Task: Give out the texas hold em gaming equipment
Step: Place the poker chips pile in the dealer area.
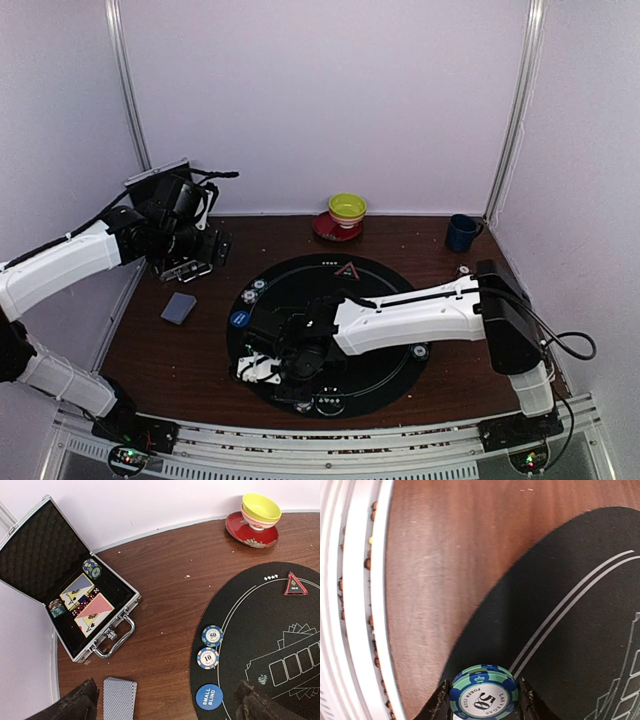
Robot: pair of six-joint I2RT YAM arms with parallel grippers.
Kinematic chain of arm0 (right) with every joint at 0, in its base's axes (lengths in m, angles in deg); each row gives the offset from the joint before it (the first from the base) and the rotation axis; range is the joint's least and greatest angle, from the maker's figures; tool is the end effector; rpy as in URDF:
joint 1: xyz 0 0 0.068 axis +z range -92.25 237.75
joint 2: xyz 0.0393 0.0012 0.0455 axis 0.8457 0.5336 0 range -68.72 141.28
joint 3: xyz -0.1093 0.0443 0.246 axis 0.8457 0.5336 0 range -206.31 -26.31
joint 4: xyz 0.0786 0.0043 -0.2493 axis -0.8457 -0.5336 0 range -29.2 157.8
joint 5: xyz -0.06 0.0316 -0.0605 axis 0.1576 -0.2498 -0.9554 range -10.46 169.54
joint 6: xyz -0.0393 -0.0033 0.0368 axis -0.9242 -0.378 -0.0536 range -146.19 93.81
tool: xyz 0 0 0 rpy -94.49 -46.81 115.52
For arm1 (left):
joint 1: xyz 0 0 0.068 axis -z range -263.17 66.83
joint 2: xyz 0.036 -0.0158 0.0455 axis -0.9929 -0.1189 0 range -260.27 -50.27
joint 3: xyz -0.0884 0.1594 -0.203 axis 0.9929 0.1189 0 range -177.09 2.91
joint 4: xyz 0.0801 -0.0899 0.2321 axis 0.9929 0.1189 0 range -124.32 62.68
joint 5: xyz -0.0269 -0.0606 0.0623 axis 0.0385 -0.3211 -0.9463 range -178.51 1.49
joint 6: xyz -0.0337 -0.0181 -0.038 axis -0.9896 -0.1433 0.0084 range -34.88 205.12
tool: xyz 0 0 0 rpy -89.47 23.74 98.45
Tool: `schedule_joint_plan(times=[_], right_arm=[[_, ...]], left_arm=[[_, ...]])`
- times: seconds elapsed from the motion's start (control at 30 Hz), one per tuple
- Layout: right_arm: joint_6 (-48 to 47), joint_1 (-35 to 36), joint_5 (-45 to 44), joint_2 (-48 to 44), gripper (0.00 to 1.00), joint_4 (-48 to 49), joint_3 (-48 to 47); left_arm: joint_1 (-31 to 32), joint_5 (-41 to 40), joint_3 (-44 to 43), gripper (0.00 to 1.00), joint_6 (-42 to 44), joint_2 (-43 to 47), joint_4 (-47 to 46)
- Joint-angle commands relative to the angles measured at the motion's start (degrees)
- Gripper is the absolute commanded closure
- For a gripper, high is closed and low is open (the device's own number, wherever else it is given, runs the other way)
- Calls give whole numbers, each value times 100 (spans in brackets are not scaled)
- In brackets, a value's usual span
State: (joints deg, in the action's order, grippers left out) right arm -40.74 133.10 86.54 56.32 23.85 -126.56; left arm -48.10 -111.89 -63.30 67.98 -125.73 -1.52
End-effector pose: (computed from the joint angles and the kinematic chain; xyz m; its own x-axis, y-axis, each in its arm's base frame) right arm 0.1118 0.4449 0.1795 0.0159 -0.9250 -0.3796 -0.9995 -0.0249 0.0189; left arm 0.2410 -0.1519 0.3175 -0.6081 0.0964 -0.7880 0.1121 0.9931 0.0350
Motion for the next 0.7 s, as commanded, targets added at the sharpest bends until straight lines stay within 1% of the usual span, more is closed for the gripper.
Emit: schedule_joint_plan(times=[0.0, 0.67], right_arm=[[88, 59, 218, 102, 60, 3, -128], [88, 120, 9, 284, 59, 193, -140]], left_arm=[[-57, 85, 43, 2, -46, -21, -289], [-95, 184, 39, 2, -26, -76, -307]])
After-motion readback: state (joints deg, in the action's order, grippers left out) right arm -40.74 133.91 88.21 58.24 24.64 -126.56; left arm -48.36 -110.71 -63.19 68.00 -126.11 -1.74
